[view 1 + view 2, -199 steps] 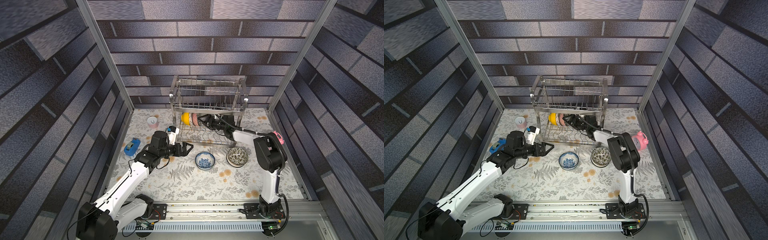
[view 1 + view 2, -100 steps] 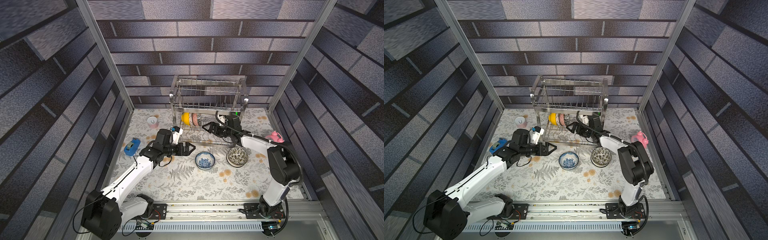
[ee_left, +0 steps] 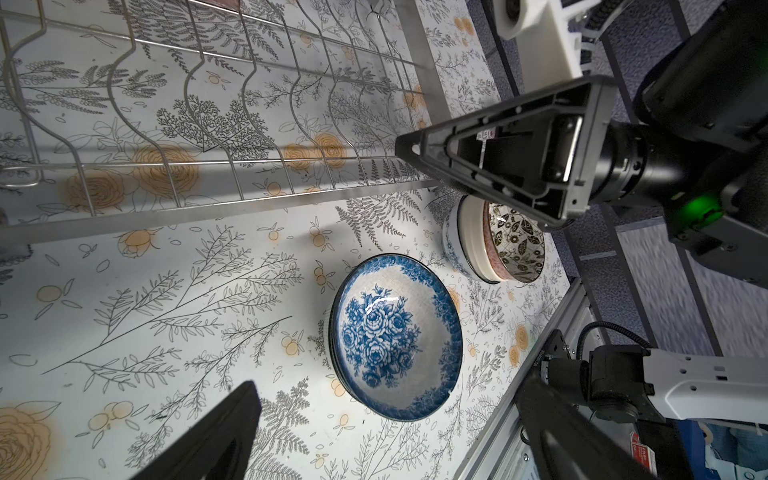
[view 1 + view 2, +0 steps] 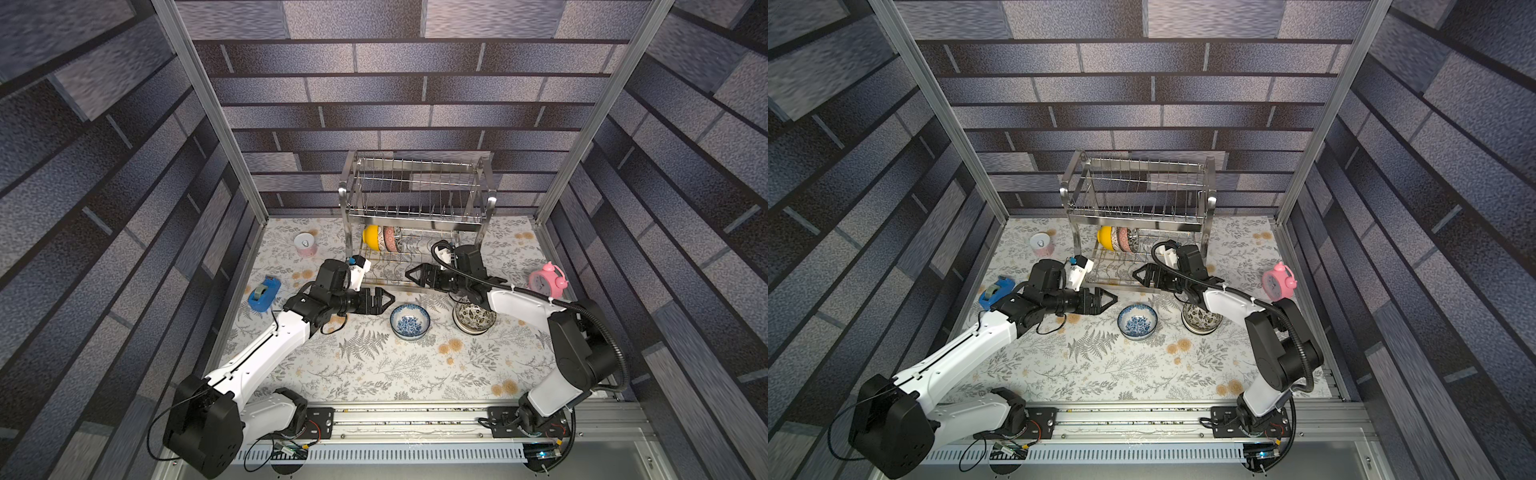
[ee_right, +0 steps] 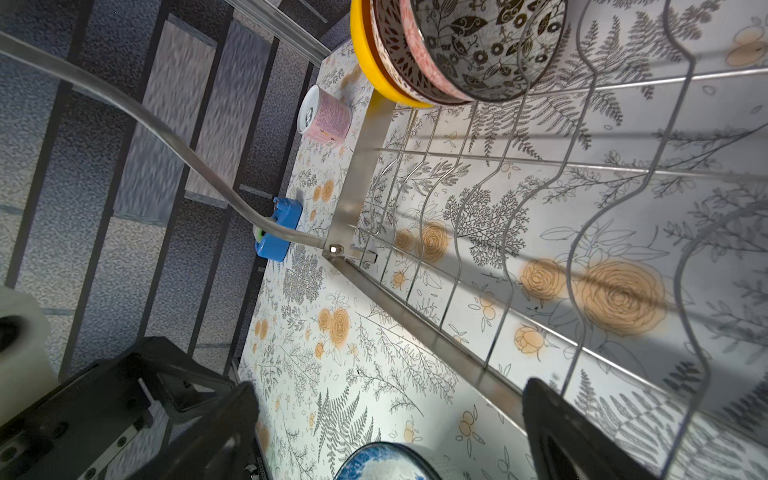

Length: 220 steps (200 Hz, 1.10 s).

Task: Load bowls into a dish rack
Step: Pick up the bowl from the bowl.

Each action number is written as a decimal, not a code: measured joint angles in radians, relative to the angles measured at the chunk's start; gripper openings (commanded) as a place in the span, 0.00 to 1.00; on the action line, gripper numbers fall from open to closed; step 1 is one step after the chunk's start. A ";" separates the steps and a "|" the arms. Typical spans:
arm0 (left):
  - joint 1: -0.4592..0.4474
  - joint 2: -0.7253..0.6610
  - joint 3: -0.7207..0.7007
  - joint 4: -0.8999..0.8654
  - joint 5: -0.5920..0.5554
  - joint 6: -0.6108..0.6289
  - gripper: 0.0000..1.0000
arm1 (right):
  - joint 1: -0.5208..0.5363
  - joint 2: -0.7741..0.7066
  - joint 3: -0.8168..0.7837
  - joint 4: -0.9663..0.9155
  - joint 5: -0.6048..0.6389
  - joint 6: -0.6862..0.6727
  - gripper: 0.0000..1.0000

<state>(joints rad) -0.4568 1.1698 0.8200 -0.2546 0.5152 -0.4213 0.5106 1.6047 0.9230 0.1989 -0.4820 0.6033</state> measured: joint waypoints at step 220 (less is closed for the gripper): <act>-0.073 -0.425 -0.262 -0.111 -0.107 -0.121 1.00 | 0.309 -0.178 0.202 -0.622 0.336 -0.501 0.83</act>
<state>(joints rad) -0.5297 0.7452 0.5579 -0.3660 0.4084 -0.5426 0.8192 1.4269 1.1248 -0.4232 -0.1455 0.1024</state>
